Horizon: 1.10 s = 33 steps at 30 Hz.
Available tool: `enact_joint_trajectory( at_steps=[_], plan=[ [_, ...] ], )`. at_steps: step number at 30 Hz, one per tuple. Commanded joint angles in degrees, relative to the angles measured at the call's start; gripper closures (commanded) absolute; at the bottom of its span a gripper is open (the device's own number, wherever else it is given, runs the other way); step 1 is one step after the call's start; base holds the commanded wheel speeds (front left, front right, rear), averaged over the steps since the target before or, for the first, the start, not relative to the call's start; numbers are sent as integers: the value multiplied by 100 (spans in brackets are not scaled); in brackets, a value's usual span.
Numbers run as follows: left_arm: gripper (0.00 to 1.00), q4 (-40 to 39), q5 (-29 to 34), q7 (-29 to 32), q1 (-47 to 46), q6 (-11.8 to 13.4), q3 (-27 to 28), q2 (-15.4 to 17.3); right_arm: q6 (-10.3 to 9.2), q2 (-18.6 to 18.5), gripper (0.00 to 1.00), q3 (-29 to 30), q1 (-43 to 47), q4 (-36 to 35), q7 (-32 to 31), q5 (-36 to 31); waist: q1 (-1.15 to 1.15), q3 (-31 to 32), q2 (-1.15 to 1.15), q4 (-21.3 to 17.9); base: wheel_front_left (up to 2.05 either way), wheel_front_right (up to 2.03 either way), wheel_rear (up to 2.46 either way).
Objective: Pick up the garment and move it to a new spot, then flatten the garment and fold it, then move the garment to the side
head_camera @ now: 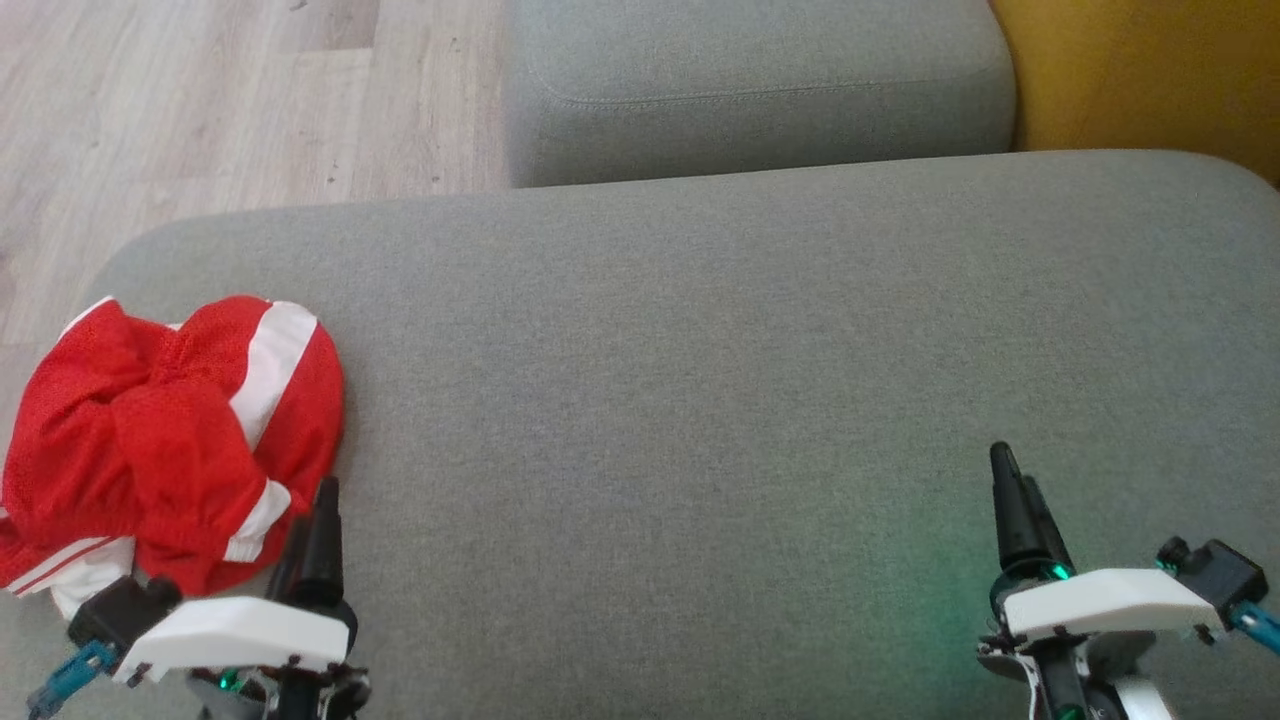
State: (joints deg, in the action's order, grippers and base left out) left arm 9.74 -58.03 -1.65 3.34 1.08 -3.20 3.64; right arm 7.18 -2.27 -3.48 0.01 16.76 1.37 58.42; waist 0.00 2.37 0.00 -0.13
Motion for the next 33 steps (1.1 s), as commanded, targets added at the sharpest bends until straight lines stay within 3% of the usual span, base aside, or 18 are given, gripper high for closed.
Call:
enact_joint_trajectory(
  at_steps=[1, 33],
  plan=[
    [0, -281, 237, -82, -141, 59, 29, 126, 18, -35, 0, -123, -226, -252, 98, -259, 0, 14, 0, 6, 0, 0, 0],
    [0, -917, 2573, -618, 131, 358, -141, 131, 23, -46, 0, -693, -227, -432, 639, -2476, 0, 124, 0, 32, 0, 0, 0]
  ],
)
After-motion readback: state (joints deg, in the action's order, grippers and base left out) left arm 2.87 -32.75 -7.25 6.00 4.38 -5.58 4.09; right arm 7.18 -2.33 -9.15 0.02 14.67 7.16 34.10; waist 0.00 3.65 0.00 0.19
